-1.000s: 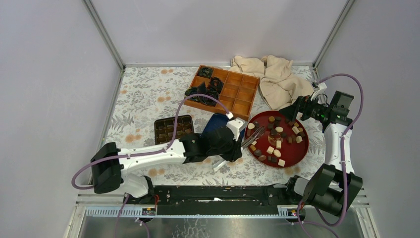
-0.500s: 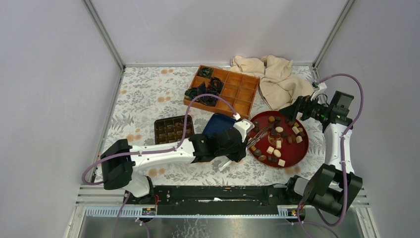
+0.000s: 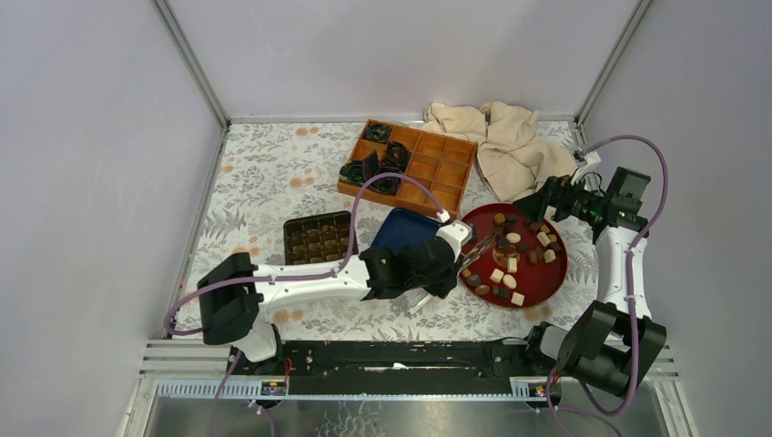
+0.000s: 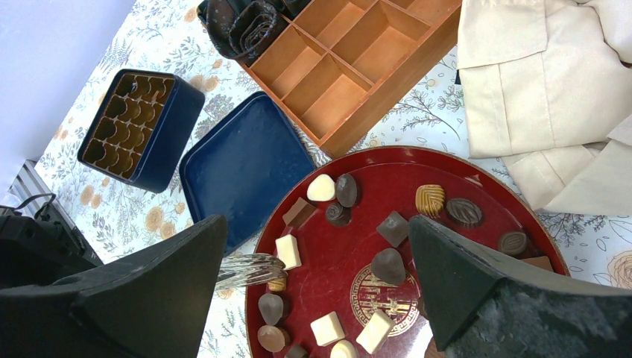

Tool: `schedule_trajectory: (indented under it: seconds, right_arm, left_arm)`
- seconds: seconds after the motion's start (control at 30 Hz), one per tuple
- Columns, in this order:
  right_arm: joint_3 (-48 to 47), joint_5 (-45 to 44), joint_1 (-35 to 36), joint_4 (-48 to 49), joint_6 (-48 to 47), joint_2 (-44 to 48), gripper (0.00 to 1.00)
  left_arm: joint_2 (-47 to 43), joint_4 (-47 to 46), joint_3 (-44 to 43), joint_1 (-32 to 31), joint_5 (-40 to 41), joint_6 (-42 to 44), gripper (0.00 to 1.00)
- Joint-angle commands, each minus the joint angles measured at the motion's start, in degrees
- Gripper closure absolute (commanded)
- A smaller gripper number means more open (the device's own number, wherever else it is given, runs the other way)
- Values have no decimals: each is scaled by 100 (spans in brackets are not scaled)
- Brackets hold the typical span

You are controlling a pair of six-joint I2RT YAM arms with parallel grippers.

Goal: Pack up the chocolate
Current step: Pick up the fake chocolate from the plate.

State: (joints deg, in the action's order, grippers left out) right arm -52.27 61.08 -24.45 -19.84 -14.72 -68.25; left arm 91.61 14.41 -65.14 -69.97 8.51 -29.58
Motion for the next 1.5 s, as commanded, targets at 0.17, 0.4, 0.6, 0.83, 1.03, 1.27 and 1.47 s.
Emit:
schedule_trajectory:
  seconds: [0.17,0.4,0.6,0.83,1.03,1.27,1.47]
  right_arm:
    - [-125,52,-31,136,-108,53,0]
    - [-132,-94,-34,138,-102,75,0]
    - [-143,-114,-34,129,-110,66,0]
    - [-151,-99,-34,113,-110,59,0]
    - [-152,-91,-34,111,-110,57,0]
    - [-152,-71,-39,111,-119,50,0]
    - [-161,-62,-41,93,-125,46,0]
  left_arm:
    - [508,-289,-673,-34,305,278,67]
    - [1006,203,-1237,114,152,348,66]
    - [1359,526,-1526,317,-204,574,63]
    - [1496,606,-1547,591,-698,763,59]
    - [1829,700,-1775,636,-825,848,56]
    - [2070,772,-2008,762,-824,876,52]
    - [2273,773,-2257,795,-1088,952,54]
